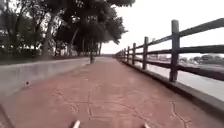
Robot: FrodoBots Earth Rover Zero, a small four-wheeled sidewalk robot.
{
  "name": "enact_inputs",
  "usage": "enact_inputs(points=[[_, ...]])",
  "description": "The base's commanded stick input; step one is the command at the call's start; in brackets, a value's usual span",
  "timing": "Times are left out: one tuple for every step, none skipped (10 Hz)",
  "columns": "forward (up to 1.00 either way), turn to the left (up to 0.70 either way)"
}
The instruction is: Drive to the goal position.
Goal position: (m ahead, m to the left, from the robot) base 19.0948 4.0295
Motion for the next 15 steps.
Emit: enact_inputs(points=[[0.7, 0.0], [0.7, 0.0], [0.7, 0.0], [0.7, 0.0], [0.7, 0.0], [0.7, 0.0], [0.7, 0.0], [0.7, 0.0], [0.7, 0.0], [0.7, 0.0], [0.7, 0.0], [0.7, 0.0], [0.7, 0.0], [0.7, 0.0], [0.7, 0.0]])
